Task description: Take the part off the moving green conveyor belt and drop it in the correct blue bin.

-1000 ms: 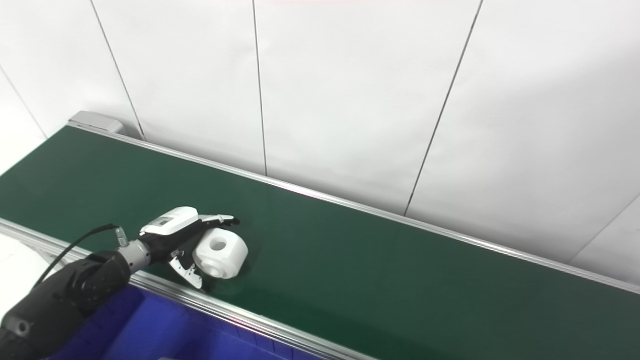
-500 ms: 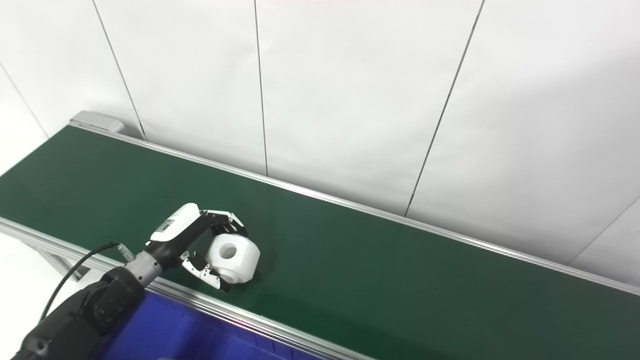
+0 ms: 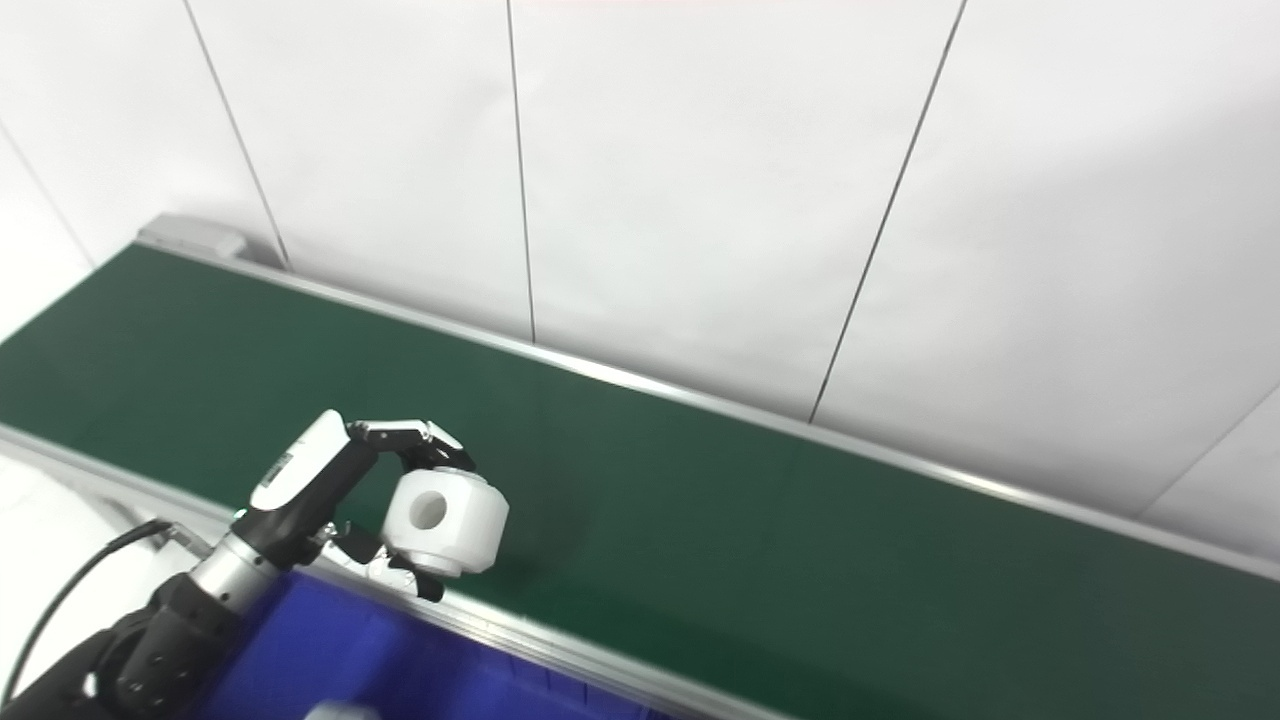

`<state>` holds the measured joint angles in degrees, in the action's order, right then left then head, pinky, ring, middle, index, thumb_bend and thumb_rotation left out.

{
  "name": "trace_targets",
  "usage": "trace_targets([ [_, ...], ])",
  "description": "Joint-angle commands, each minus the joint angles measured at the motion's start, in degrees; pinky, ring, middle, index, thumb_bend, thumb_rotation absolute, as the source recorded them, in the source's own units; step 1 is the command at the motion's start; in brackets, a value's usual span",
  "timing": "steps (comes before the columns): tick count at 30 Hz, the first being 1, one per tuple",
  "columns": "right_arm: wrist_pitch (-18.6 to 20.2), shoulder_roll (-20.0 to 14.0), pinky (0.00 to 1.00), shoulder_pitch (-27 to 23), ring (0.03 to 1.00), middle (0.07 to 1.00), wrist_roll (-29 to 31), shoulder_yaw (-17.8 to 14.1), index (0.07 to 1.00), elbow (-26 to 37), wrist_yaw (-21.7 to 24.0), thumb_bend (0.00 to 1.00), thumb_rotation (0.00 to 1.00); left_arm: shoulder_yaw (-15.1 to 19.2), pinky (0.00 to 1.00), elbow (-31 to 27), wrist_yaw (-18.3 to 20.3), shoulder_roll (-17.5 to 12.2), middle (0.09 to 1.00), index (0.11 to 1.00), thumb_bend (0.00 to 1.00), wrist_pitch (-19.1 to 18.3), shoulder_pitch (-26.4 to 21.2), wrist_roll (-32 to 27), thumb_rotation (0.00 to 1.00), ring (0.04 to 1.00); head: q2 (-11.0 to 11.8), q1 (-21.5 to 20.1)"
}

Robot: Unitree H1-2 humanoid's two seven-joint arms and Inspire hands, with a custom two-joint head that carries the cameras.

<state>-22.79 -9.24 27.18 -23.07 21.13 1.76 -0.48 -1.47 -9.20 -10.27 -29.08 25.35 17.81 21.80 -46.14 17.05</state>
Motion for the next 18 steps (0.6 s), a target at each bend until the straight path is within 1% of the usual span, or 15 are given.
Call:
trace_targets([
  [1,0.39,-0.08,0.79,1.05,0.861,0.900,0.20,-0.20,0.970,3.66,0.70,0.79,0.56,-0.31,0.40,-3.23,0.38,-2.05,0.488,0.522,0.50,1.55,0.89,-1.88,0.00,0.423,-2.82,-2.07],
  [2,1.08,-0.09,0.80,1.31,0.865,0.901,0.12,-0.25,0.970,4.47,0.96,0.79,0.58,-0.59,0.40,-3.73,0.59,-2.20,0.487,0.524,0.50,1.55,1.37,-2.54,0.00,0.420,-2.82,-2.07],
  [3,2.29,-0.17,0.81,1.69,0.867,0.902,0.14,-0.36,0.970,5.70,1.47,0.79,0.59,-1.23,0.39,-4.36,1.03,-2.00,0.486,0.526,0.50,1.55,2.51,-2.77,0.00,0.418,-3.95,-3.58],
  [4,3.07,-0.21,0.82,1.94,0.869,0.901,0.20,-0.45,0.968,6.51,1.86,0.79,0.59,-1.59,0.39,-4.77,1.39,-1.81,0.485,0.527,0.50,1.56,3.26,-2.82,0.00,0.421,-3.95,-3.58],
  [5,3.56,-0.19,0.83,2.11,0.870,0.900,0.12,-0.57,0.967,7.25,2.09,0.79,0.60,-2.12,0.39,-5.23,1.95,-1.46,0.484,0.527,0.50,1.55,4.36,-2.89,0.00,0.423,-5.51,-4.41],
  [6,4.10,-0.15,0.82,2.25,0.863,0.896,0.23,-0.67,0.963,7.92,2.38,0.79,0.60,-2.55,0.39,-5.58,2.29,-1.04,0.485,0.527,0.50,1.55,5.40,-2.76,0.00,0.422,-5.92,-4.67],
  [7,4.80,-0.10,0.81,2.35,0.857,0.894,0.34,-0.75,0.960,8.62,2.76,0.80,0.59,-2.93,0.39,-5.71,2.39,-0.63,0.485,0.527,0.50,1.55,6.24,-2.62,0.00,0.422,-6.46,-4.75],
  [8,5.71,-0.06,0.81,2.50,0.855,0.893,0.38,-0.85,0.959,9.58,3.18,0.80,0.59,-3.29,0.39,-5.85,2.66,-0.28,0.485,0.527,0.50,1.54,7.06,-2.63,0.00,0.419,-7.48,-4.65],
  [9,6.39,-0.03,0.81,2.61,0.851,0.891,0.40,-0.92,0.956,10.23,3.50,0.80,0.58,-3.49,0.38,-5.91,2.82,-0.09,0.485,0.528,0.50,1.54,7.51,-2.66,0.00,0.415,-7.48,-4.65],
  [10,7.12,0.06,0.81,2.61,0.849,0.890,0.30,-1.00,0.955,10.99,3.78,0.80,0.58,-4.21,0.38,-5.50,2.91,0.22,0.485,0.529,0.50,1.54,8.29,-2.67,0.00,0.414,-8.30,-4.33],
  [13,8.66,0.18,0.80,2.44,0.845,0.886,0.20,-1.08,0.948,12.28,4.49,0.79,0.57,-6.36,0.43,-4.26,2.67,0.59,0.494,0.508,0.50,1.56,9.94,-2.53,0.00,0.439,-8.66,-4.19],
  [15,8.97,0.17,0.80,2.27,0.846,0.888,0.13,-1.14,0.949,12.68,4.77,0.79,0.57,-7.83,0.44,-3.53,1.41,0.49,0.496,0.504,0.50,1.56,10.57,-1.29,0.00,0.442,-9.32,-3.98],
  [18,9.67,0.44,0.81,2.18,0.852,0.883,0.44,-1.26,0.944,13.08,5.14,0.80,0.56,-9.46,0.43,-1.03,-0.08,0.95,0.499,0.501,0.50,1.56,11.62,0.43,0.00,0.441,-9.52,-4.07],
])
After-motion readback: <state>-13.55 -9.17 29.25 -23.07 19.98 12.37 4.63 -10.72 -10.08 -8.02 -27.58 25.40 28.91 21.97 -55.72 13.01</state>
